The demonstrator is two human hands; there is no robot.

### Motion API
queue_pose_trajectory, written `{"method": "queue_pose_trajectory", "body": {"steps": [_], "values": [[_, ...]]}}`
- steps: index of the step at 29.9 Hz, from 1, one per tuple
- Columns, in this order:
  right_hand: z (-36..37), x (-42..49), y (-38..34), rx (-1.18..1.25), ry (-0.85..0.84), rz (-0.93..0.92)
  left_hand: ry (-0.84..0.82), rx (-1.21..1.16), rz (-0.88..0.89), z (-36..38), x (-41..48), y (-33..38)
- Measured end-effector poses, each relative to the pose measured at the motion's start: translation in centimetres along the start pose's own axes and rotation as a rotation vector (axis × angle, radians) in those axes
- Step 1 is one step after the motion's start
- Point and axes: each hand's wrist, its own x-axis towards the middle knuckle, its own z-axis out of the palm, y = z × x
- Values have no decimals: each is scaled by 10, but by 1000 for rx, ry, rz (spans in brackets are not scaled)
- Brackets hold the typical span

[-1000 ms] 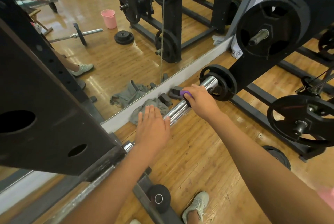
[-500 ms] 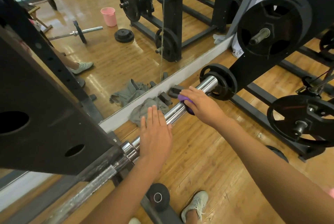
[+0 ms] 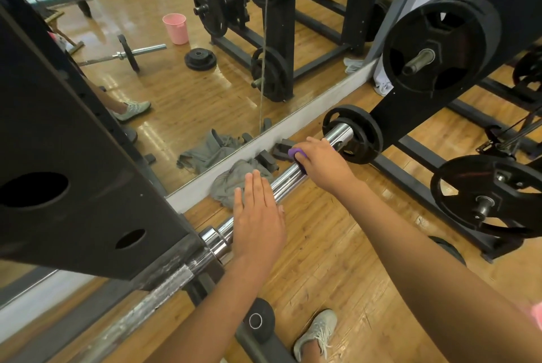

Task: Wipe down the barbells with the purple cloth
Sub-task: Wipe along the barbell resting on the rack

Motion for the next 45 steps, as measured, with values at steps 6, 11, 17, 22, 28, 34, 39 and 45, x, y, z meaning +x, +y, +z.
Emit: {"method": "queue_pose_trajectory", "body": {"steps": [6,11,17,22,28,34,39,45], "values": [[0,-7,1,15,-22,-49,38,-20,12,6,-7,5],[7,-2,1,20,-8,2,20,-20,7,5,-11,8],[2,1,7,61,17,19,-9,37,22,4,-15,11],[11,-3,2,23,-25,-47,13,49,32,6,-18,12],[-1,2,10,99,32,55,2,50,39,7,-24,17],[7,-14,1,113,9,-59,49,22,48,9,-31,20],[6,-9,-13,113,67,48,57,43,60,14,-34,21],[5,-13,5,162,54,-16,63,125,117,22,-42,18]]}}
